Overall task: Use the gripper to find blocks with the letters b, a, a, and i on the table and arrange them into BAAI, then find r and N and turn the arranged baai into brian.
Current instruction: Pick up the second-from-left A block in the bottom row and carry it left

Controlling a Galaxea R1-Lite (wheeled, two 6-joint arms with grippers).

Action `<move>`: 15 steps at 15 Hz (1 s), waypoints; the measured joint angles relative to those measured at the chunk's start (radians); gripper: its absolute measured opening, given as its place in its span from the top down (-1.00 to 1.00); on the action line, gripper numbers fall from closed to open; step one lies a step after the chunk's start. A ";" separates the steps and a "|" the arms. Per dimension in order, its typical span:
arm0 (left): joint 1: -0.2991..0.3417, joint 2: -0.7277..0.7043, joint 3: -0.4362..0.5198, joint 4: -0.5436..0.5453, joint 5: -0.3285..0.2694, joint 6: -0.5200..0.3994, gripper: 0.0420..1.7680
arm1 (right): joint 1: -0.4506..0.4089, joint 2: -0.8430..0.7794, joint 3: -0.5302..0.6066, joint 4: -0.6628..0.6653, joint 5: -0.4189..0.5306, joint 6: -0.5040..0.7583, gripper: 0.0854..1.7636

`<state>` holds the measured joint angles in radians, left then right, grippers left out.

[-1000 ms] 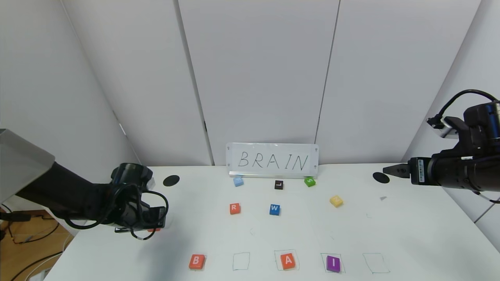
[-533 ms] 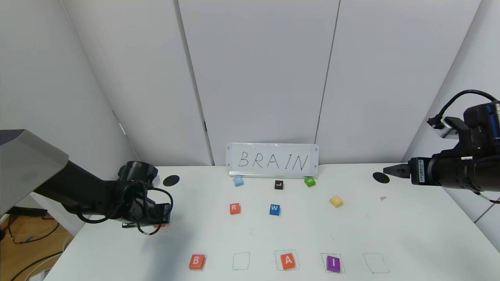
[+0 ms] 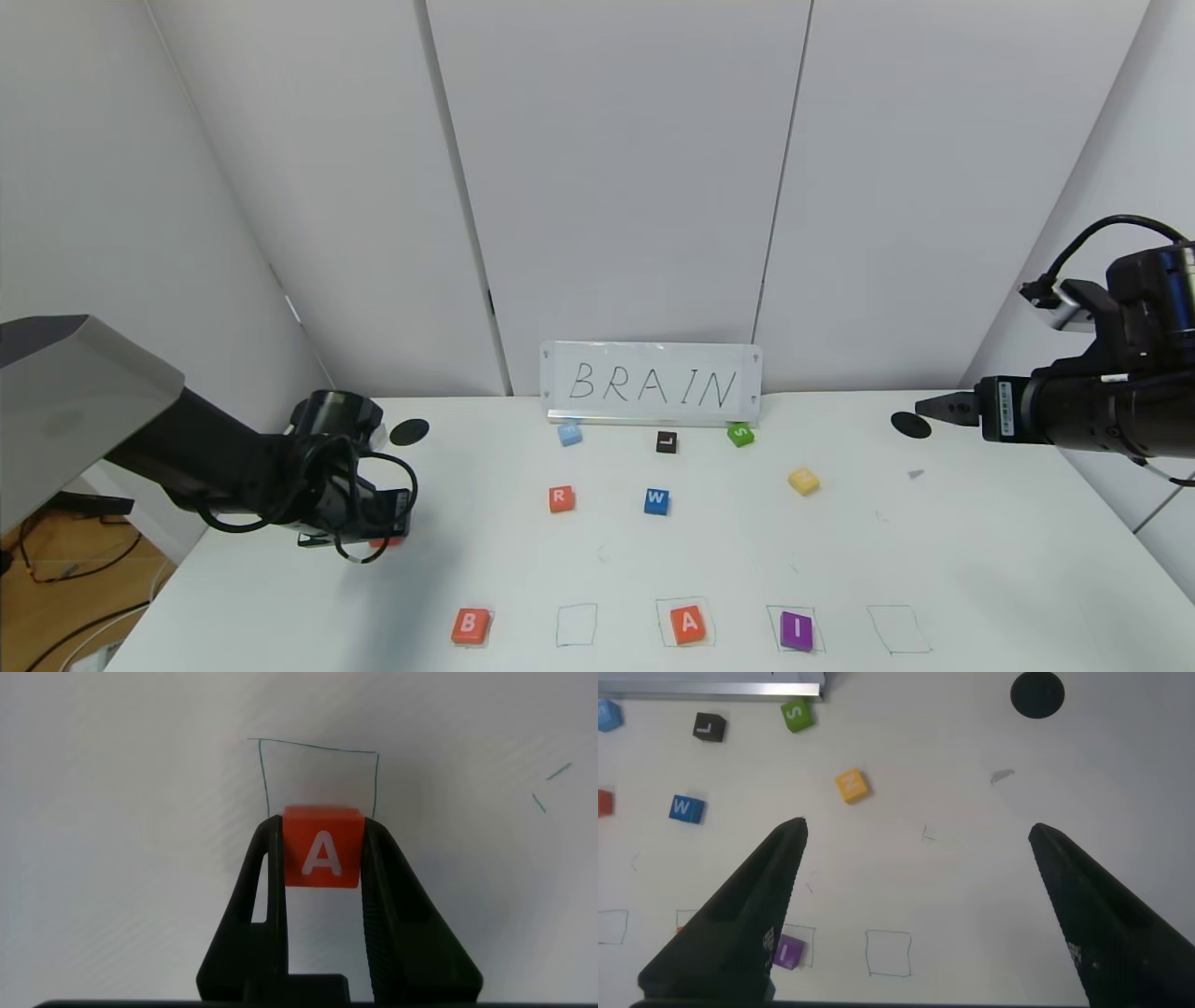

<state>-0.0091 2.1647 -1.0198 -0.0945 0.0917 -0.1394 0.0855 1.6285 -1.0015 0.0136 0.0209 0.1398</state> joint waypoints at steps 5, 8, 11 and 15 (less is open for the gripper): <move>0.001 0.011 -0.009 -0.001 0.000 0.001 0.45 | 0.000 0.002 0.000 0.000 0.000 0.000 -0.94; 0.003 0.012 -0.012 0.000 0.000 0.002 0.30 | 0.000 0.002 0.000 0.000 0.000 0.000 -0.94; 0.006 0.014 -0.016 0.000 0.000 0.002 -0.10 | 0.000 0.004 0.000 -0.001 0.000 0.000 -0.94; 0.006 0.011 -0.022 0.000 0.000 0.002 -0.44 | 0.000 0.004 0.000 -0.001 0.000 0.000 -0.94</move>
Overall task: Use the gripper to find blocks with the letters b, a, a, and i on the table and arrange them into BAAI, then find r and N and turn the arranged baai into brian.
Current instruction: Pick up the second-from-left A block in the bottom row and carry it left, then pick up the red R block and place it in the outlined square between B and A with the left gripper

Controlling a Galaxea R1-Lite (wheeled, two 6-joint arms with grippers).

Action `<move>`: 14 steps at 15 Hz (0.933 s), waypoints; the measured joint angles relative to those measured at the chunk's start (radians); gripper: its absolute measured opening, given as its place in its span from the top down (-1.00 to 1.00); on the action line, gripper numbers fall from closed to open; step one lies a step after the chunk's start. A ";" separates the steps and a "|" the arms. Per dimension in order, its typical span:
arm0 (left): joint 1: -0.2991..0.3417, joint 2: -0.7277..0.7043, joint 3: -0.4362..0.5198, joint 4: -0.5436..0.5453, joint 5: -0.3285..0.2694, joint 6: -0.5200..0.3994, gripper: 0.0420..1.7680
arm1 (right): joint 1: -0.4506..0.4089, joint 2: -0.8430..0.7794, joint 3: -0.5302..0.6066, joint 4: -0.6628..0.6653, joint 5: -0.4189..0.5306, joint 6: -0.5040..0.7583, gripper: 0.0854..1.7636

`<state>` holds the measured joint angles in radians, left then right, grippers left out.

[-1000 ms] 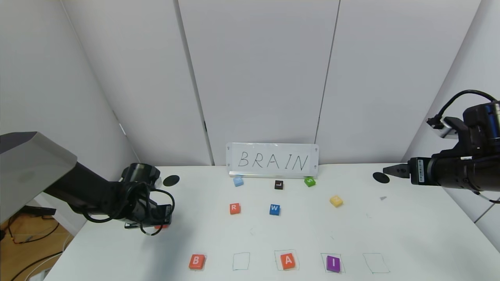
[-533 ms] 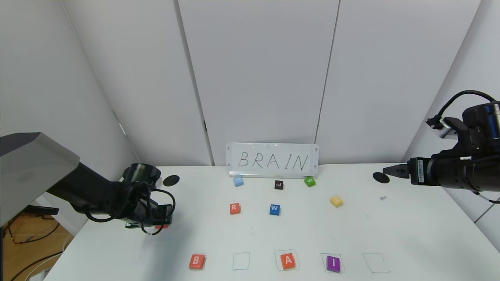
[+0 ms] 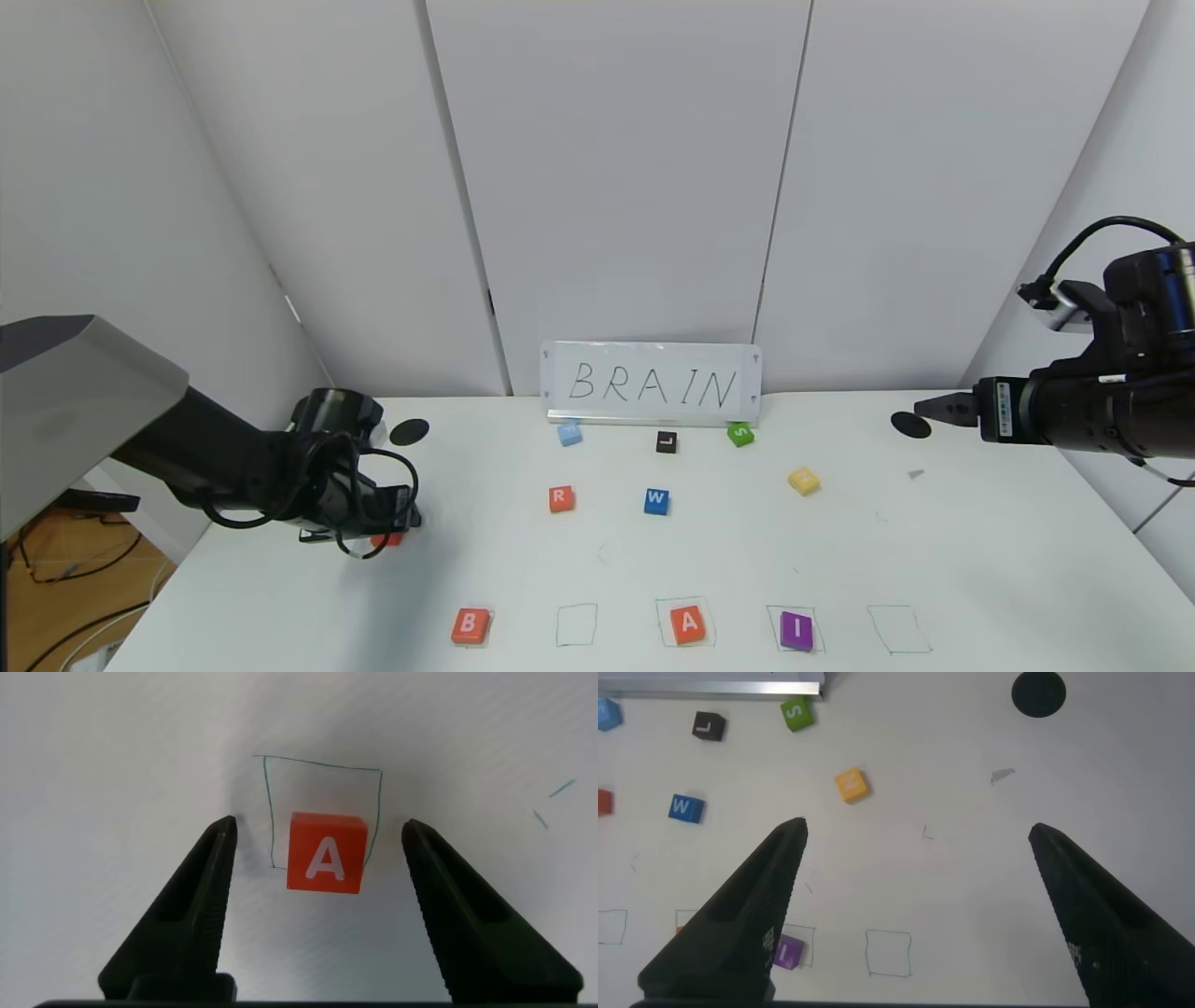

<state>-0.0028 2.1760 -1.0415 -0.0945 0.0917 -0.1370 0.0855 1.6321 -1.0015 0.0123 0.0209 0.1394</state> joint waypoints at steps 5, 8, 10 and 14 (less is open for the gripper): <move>-0.006 -0.032 -0.007 0.013 0.000 0.012 -0.67 | 0.000 0.000 -0.001 0.001 0.000 0.000 -0.94; -0.017 -0.072 -0.012 0.034 0.004 0.023 -0.76 | 0.000 0.000 -0.001 0.001 0.000 0.000 -0.94; -0.034 -0.104 -0.040 0.106 0.009 0.023 -0.80 | -0.001 -0.002 -0.001 0.001 0.000 0.000 -0.94; -0.102 -0.156 -0.160 0.280 0.058 -0.027 -0.86 | 0.000 -0.003 -0.002 0.001 0.000 0.000 -0.94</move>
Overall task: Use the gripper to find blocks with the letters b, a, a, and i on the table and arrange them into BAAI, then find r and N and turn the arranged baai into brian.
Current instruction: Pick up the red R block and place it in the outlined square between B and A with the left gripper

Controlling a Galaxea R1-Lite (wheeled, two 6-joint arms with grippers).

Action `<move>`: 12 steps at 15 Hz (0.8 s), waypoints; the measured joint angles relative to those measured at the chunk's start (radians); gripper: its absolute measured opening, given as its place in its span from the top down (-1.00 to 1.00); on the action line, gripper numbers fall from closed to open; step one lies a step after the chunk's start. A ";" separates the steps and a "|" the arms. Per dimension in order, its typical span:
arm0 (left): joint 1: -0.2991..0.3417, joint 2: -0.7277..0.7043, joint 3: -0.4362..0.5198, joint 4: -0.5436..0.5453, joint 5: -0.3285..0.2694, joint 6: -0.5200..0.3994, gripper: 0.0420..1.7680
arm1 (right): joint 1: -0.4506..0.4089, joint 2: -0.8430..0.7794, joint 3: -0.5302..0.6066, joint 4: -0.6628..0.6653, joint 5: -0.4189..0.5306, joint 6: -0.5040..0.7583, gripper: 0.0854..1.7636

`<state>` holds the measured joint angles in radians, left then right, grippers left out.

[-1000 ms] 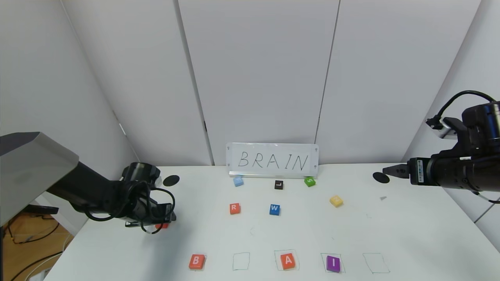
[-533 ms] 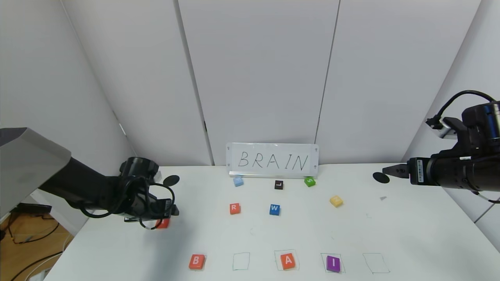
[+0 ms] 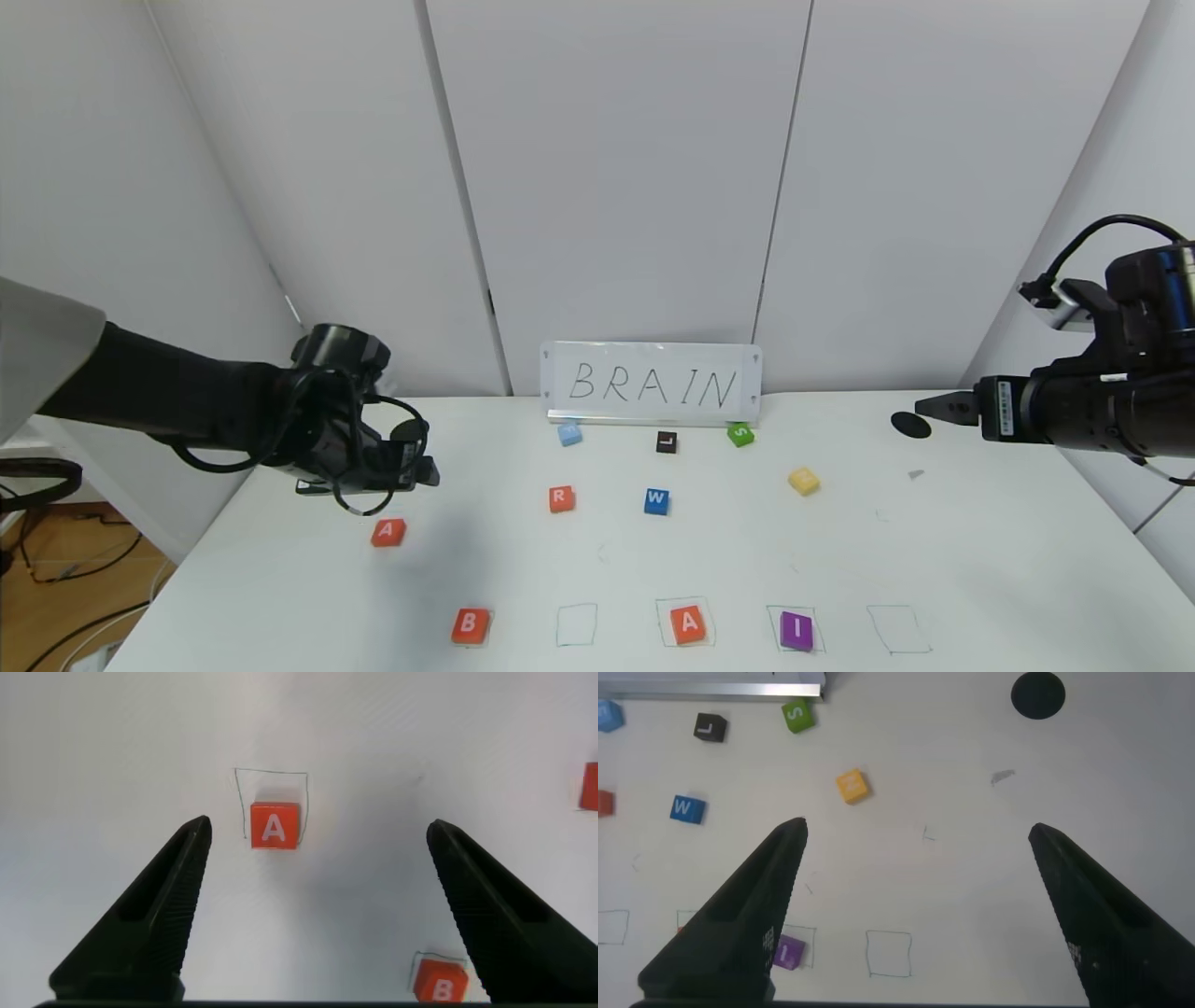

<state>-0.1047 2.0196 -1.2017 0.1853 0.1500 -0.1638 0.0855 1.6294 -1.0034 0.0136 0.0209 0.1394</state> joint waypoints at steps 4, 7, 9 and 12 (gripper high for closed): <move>-0.131 -0.010 -0.179 0.198 0.040 -0.136 -0.89 | 0.000 -0.001 0.001 0.000 0.000 0.000 -0.94; -0.238 0.017 -0.304 0.285 0.043 -0.229 -0.91 | 0.000 -0.002 0.002 0.000 0.000 0.000 -0.94; -0.278 0.056 -0.364 0.305 0.047 -0.270 -0.91 | 0.000 -0.003 0.002 0.000 0.000 0.000 -0.94; -0.301 0.136 -0.426 0.307 0.063 -0.309 -0.92 | -0.001 -0.002 0.002 0.000 0.000 0.000 -0.94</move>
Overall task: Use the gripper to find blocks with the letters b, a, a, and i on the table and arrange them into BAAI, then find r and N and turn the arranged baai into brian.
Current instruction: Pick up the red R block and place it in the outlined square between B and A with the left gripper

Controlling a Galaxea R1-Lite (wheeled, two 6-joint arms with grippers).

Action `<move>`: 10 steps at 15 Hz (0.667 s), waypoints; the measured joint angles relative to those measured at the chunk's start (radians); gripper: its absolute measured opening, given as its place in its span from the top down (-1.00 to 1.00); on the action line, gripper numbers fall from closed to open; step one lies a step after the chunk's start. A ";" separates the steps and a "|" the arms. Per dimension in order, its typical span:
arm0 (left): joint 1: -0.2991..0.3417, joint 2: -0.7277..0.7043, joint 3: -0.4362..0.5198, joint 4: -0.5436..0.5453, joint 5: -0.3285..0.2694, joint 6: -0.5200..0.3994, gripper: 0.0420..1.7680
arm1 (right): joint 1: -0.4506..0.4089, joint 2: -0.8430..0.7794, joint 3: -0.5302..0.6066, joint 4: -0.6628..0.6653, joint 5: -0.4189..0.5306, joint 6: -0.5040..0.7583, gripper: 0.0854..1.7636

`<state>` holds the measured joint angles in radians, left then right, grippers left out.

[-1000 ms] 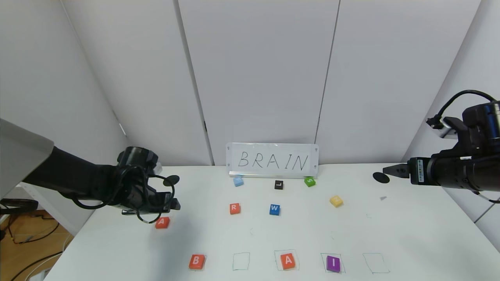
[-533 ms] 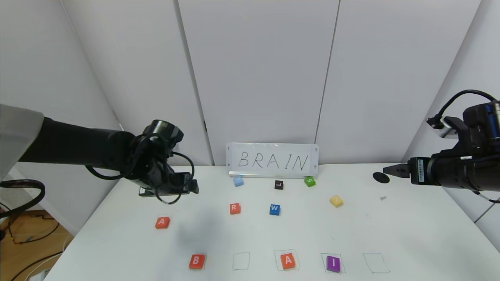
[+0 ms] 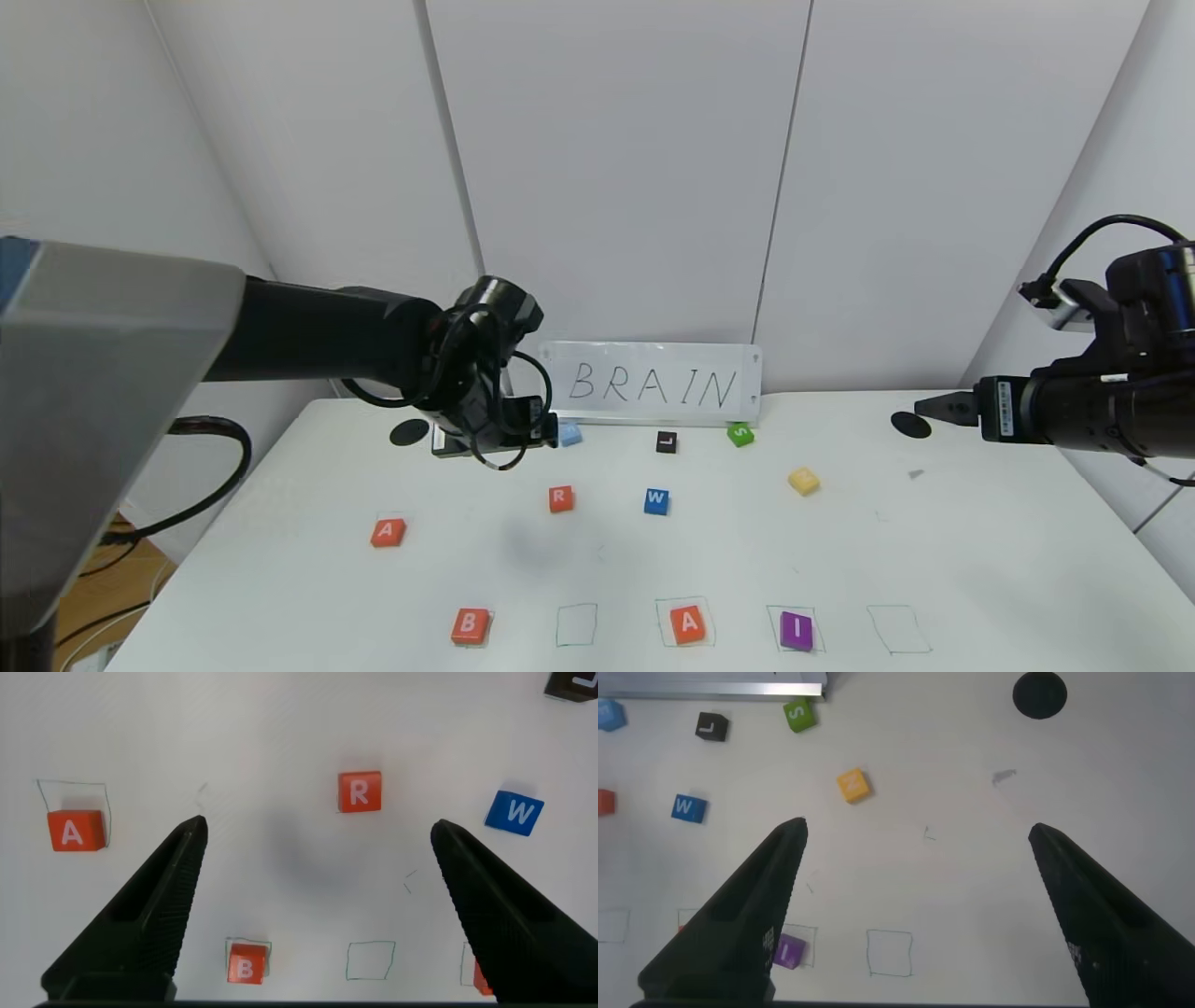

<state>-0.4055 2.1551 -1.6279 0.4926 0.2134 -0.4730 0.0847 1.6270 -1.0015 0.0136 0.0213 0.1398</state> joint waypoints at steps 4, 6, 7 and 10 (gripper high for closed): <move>-0.010 0.104 -0.060 -0.006 0.003 -0.017 -0.93 | -0.001 0.005 0.000 0.000 0.000 0.000 -0.94; -0.020 0.144 -0.074 -0.010 0.003 -0.019 -0.93 | 0.000 0.009 0.001 -0.001 -0.002 0.000 -0.94; -0.025 0.161 -0.081 -0.011 0.003 -0.024 -0.93 | 0.000 0.010 0.001 -0.001 0.000 0.000 -0.94; -0.043 0.207 -0.109 -0.004 0.004 -0.052 -0.93 | 0.001 0.013 0.001 -0.002 -0.002 0.000 -0.94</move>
<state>-0.4483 2.3621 -1.7370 0.4881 0.2172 -0.5249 0.0855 1.6404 -1.0000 0.0119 0.0196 0.1398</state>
